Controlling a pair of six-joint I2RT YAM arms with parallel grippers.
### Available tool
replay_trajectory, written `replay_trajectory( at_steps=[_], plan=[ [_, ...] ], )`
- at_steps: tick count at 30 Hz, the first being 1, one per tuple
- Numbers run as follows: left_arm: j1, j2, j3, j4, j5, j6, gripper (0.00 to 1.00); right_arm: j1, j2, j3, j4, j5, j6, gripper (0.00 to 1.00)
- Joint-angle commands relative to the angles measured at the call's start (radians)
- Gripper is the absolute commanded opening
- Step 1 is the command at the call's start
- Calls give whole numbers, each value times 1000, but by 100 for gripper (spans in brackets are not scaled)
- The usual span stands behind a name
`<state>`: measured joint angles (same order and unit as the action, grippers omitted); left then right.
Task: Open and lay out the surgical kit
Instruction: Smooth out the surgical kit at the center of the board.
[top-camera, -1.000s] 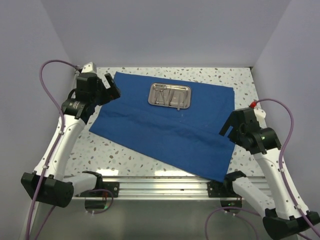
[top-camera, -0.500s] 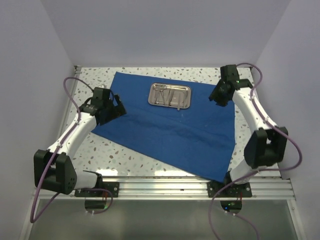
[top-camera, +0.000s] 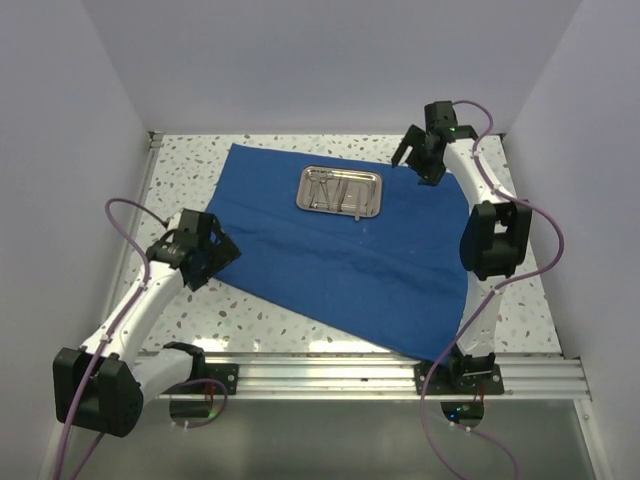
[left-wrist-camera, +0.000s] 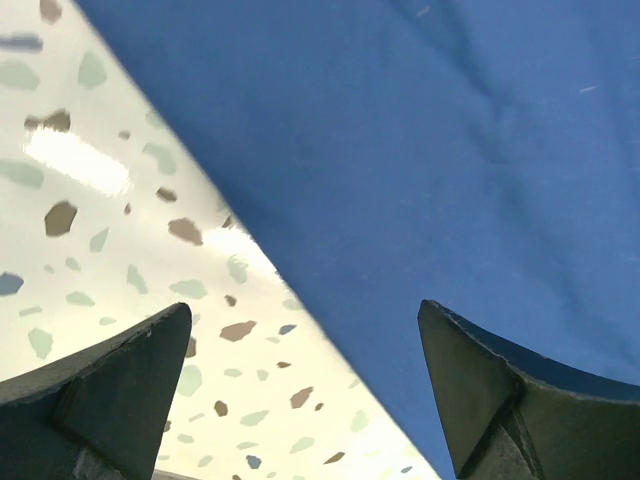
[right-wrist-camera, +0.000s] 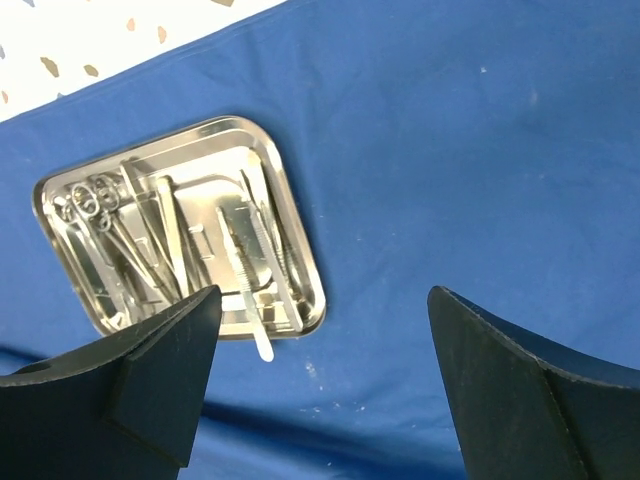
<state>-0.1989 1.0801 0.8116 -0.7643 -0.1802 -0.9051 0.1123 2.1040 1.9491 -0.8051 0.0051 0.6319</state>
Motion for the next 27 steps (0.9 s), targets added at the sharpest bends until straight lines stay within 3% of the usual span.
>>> replay_trajectory(
  at_steps=[1, 11, 21, 27],
  plan=[
    [-2, -9, -95, 2, -25, -87, 100, 4, -3, -9, 35, -77, 18, 88],
    [-2, 56, -192, 92, -33, -112, 100, -10, -59, -108, 17, -96, -3, 87],
    [-2, 197, -180, 191, -33, -77, 100, -10, -170, -231, 37, -105, -1, 86],
    [-2, 254, -183, 238, -18, -63, 93, -11, -233, -291, 43, -103, 0, 86]
  ],
)
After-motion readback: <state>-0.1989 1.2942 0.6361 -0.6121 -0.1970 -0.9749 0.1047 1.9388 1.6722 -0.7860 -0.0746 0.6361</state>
